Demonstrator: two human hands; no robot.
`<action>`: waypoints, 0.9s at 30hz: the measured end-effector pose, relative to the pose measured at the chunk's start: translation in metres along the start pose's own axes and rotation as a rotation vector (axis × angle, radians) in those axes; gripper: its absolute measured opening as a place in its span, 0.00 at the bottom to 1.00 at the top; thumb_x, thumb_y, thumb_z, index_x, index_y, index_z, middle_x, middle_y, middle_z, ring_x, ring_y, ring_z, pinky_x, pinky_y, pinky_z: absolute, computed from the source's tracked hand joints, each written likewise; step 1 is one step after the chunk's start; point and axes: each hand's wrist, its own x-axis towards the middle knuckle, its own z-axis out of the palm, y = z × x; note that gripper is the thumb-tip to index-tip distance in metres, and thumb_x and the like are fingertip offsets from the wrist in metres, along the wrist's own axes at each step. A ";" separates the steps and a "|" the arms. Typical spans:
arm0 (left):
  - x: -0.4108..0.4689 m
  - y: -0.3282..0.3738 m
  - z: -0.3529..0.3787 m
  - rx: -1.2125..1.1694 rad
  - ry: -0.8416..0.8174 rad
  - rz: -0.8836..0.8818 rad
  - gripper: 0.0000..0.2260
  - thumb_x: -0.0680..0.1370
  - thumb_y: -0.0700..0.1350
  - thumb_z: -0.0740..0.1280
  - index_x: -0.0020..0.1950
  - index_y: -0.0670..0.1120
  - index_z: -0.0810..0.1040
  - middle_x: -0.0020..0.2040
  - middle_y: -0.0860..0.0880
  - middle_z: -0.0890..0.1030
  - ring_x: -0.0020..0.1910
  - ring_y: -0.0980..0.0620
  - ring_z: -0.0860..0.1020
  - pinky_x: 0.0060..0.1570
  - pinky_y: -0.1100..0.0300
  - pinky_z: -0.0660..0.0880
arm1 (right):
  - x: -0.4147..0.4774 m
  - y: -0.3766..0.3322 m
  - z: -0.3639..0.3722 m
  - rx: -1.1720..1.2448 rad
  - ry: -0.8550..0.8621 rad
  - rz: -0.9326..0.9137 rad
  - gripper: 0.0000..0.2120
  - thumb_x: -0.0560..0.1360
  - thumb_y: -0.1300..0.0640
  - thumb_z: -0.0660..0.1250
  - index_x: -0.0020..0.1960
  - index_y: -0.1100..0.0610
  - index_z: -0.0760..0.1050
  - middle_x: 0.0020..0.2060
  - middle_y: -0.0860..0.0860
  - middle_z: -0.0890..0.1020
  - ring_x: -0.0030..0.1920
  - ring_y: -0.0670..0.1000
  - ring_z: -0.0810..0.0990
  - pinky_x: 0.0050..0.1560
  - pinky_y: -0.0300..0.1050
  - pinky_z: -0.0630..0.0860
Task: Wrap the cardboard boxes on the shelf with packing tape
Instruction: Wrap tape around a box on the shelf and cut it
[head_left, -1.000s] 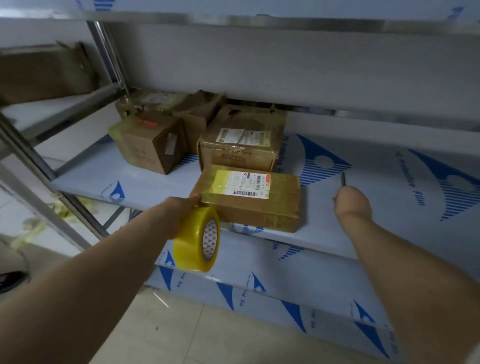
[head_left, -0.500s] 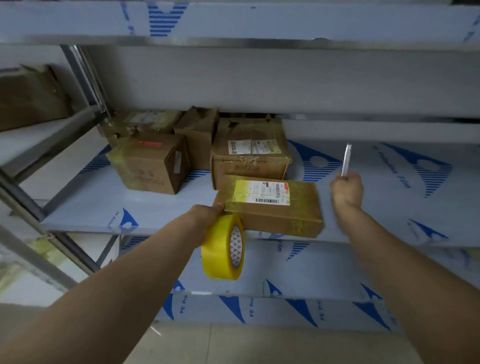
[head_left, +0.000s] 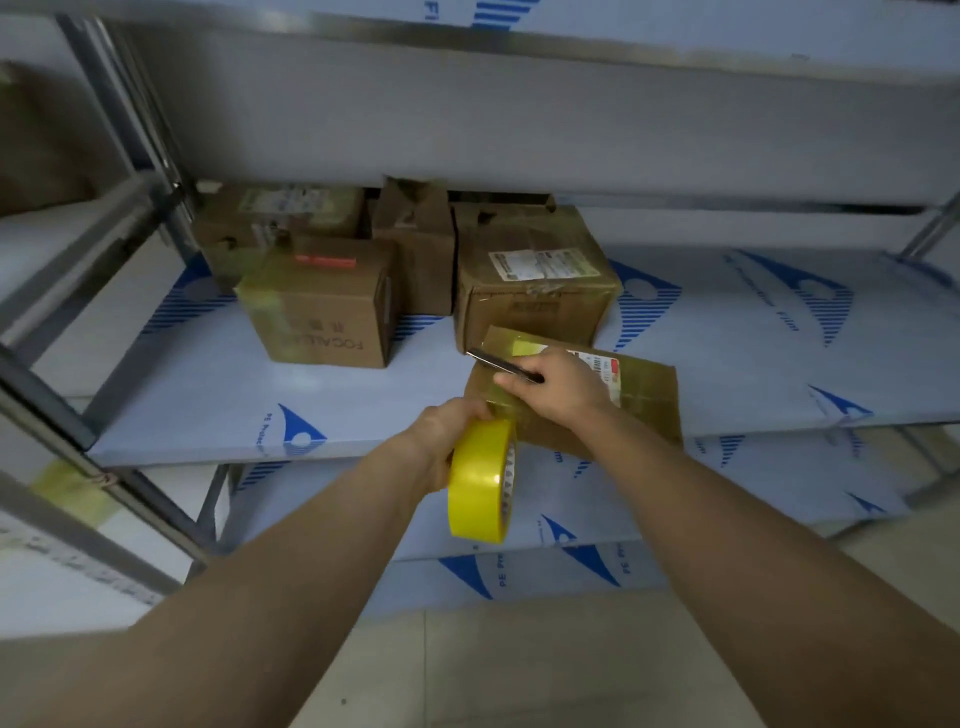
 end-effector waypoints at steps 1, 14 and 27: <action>-0.001 -0.003 -0.001 -0.019 -0.032 -0.005 0.17 0.76 0.42 0.65 0.65 0.40 0.72 0.58 0.36 0.78 0.48 0.40 0.78 0.44 0.51 0.77 | -0.001 0.001 0.005 -0.081 0.067 -0.017 0.17 0.77 0.42 0.62 0.61 0.48 0.78 0.49 0.52 0.78 0.51 0.54 0.78 0.47 0.47 0.74; 0.010 -0.042 0.000 0.116 0.119 0.111 0.20 0.76 0.44 0.71 0.64 0.43 0.68 0.55 0.42 0.77 0.53 0.42 0.78 0.54 0.48 0.77 | 0.015 0.010 0.022 -0.288 0.225 -0.167 0.16 0.78 0.48 0.61 0.63 0.49 0.77 0.53 0.52 0.78 0.50 0.56 0.79 0.42 0.46 0.72; 0.003 -0.040 -0.001 0.121 0.197 0.159 0.04 0.79 0.45 0.65 0.44 0.50 0.74 0.50 0.43 0.77 0.51 0.42 0.76 0.60 0.46 0.74 | 0.008 -0.008 -0.020 0.419 -0.154 0.147 0.12 0.79 0.49 0.60 0.45 0.53 0.78 0.34 0.49 0.76 0.34 0.48 0.71 0.37 0.41 0.67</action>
